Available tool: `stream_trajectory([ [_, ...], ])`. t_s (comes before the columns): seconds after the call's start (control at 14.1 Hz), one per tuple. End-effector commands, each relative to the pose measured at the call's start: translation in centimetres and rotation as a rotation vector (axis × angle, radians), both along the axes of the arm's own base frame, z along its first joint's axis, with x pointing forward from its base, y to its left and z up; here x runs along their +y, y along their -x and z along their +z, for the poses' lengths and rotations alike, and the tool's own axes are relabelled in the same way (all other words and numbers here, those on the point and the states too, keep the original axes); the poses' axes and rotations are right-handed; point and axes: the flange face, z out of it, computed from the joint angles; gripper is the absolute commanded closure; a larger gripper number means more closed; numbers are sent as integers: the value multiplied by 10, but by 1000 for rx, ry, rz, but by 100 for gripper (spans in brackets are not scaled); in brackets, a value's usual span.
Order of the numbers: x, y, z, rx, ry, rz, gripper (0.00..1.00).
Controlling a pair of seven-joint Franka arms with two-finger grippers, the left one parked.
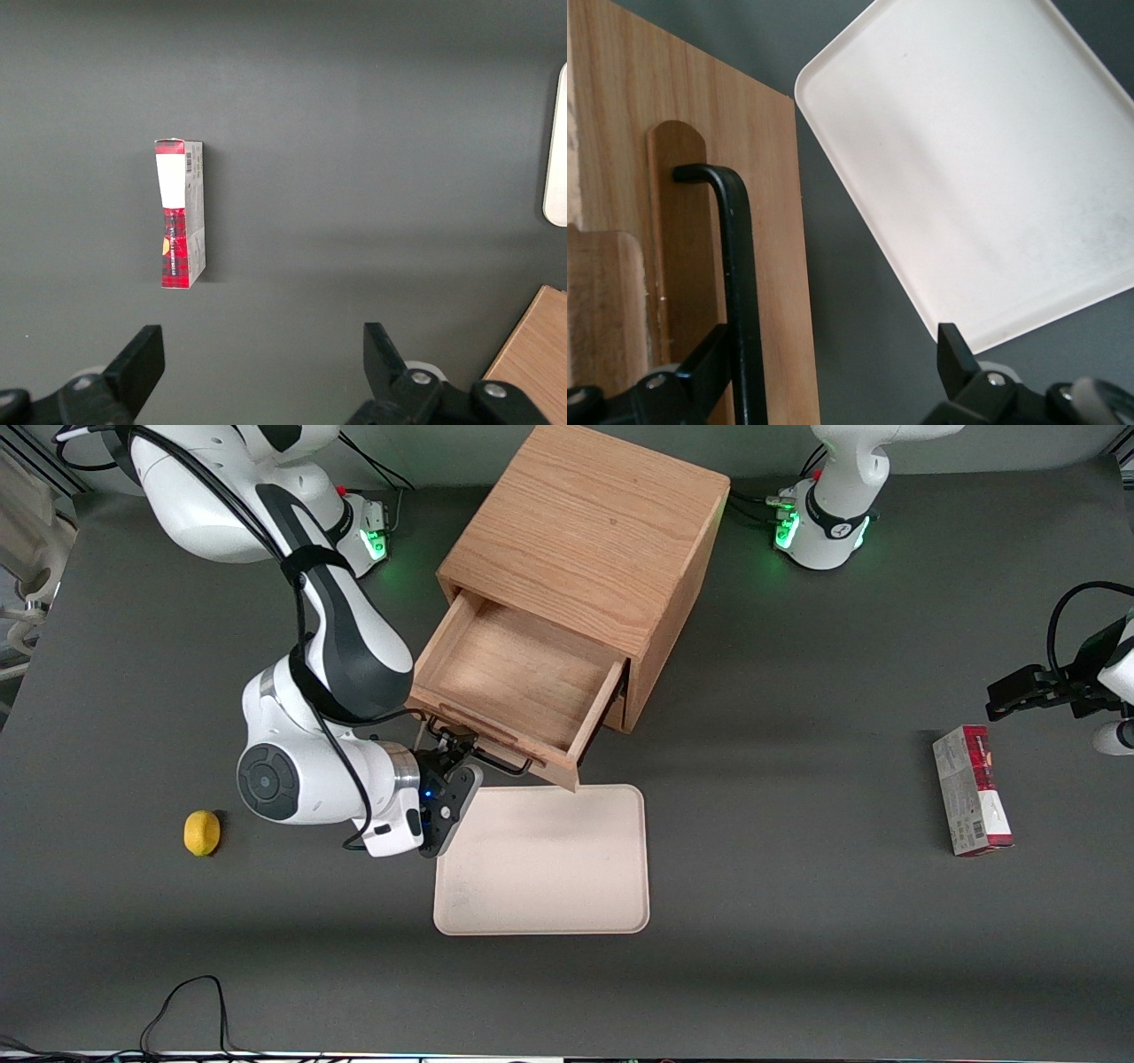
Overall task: Open upper drawer
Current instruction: 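Keep pulling the drawer further out with the right gripper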
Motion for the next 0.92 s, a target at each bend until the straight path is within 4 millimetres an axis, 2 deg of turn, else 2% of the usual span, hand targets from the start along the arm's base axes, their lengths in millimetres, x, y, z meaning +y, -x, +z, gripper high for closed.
stream_trajectory([
  [0.0, -7, -14, 6, -19, -29, -5, 0],
  [0.85, -18, -27, -4, -56, -37, -42, 0],
])
